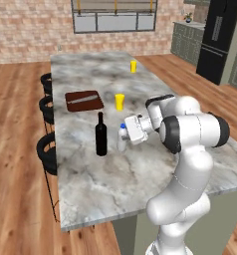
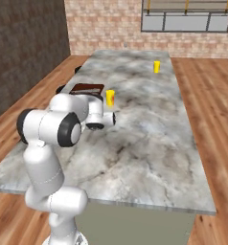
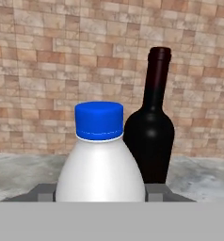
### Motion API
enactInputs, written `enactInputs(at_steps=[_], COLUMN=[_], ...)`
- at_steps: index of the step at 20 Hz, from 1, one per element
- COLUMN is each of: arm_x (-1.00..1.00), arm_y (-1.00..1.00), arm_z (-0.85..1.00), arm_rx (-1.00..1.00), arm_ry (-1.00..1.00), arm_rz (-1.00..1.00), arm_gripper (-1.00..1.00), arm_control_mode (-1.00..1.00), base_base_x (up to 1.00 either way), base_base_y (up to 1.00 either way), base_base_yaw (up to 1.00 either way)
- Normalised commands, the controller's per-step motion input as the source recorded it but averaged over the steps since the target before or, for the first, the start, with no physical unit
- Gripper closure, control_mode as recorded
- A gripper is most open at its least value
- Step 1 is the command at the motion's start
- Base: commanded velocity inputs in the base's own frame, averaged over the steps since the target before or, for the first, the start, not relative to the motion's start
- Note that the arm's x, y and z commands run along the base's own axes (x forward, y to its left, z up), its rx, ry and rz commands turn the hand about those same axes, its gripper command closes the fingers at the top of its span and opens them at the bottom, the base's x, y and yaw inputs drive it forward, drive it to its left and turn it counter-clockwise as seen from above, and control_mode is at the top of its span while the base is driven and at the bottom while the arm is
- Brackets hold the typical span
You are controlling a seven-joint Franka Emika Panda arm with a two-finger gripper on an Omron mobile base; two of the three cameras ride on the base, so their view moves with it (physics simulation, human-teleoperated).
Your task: Place the drinks on the dining counter in a tight cluster.
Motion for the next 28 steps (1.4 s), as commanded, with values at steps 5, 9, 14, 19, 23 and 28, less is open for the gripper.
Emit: enactInputs(at_steps=[5, 9, 14, 19, 23, 28], arm_x=[0.10, 0.09, 0.37, 0.40, 0.22, 0.20], arm_y=[0.15, 0.09, 0.00, 0.00, 0.00, 0.00], arm_z=[-0.40, -0.19, -0.02, -0.03, -0.24, -0.36], arm_rx=[0.00, 0.00, 0.00, 0.00, 0.00, 0.00], arm_ry=[0.00, 0.00, 0.00, 0.00, 0.00, 0.00], arm_rz=[0.00, 0.00, 0.00, 0.00, 0.00, 0.00], arm_gripper=[1.00, 1.00, 1.00, 1.00, 1.00, 1.00], arm_control_mode=[-1.00, -1.00, -1.00, -1.00, -1.00, -1.00], base_base_x=[0.00, 0.00, 0.00, 0.00, 0.00, 0.00], base_base_y=[0.00, 0.00, 0.00, 0.00, 0.00, 0.00], base_base_yaw=[0.00, 0.00, 0.00, 0.00, 0.00, 0.00])
